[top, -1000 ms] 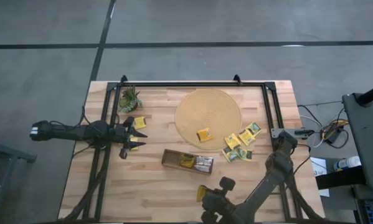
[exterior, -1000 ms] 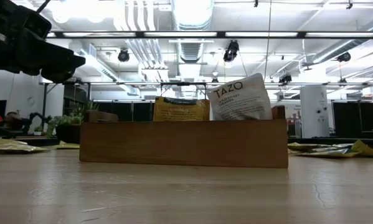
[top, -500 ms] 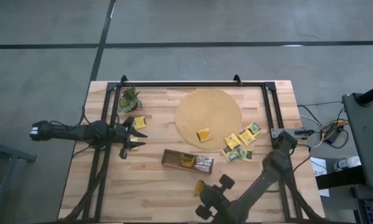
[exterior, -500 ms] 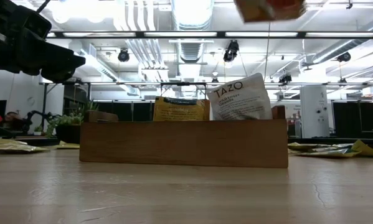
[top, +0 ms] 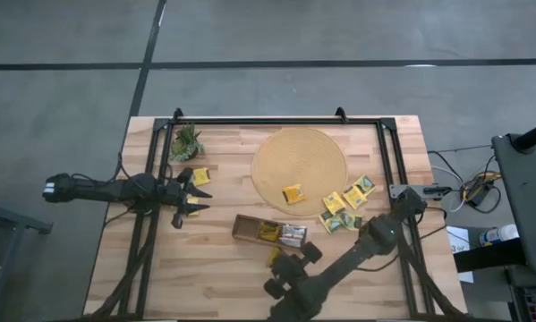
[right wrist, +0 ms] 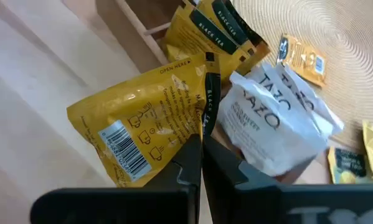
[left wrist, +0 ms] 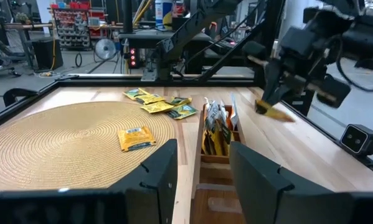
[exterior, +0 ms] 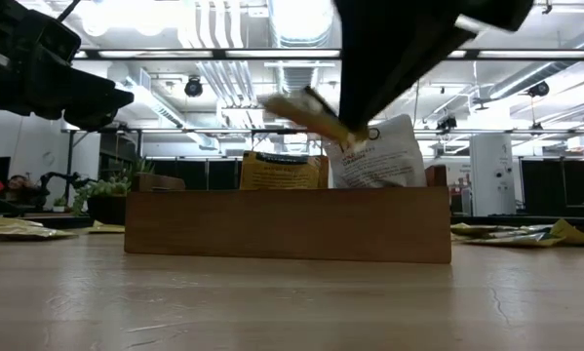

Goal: Pick & Place Tea
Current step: Put the orange tea bag into the middle section of the wooden organizer

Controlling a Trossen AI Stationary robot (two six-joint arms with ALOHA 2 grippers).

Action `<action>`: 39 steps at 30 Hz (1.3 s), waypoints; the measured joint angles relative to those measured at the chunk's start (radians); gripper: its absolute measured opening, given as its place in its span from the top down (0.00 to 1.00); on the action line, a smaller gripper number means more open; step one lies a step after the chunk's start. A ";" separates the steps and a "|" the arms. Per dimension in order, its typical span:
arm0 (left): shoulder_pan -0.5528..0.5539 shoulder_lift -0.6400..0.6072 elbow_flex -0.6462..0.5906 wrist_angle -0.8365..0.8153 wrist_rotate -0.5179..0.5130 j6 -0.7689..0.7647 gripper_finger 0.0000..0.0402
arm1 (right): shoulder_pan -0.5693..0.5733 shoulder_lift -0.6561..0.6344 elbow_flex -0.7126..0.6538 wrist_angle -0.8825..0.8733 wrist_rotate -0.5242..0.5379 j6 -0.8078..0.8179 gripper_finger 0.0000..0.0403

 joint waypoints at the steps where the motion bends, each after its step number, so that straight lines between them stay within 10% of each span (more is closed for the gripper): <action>1: 0.000 0.000 0.000 -0.001 0.000 0.000 0.65 | -0.002 -0.005 -0.001 0.001 -0.001 0.005 0.98; 39: 0.000 0.002 0.000 -0.011 0.000 0.000 0.65 | -0.184 0.004 -0.091 0.008 0.127 -0.339 0.98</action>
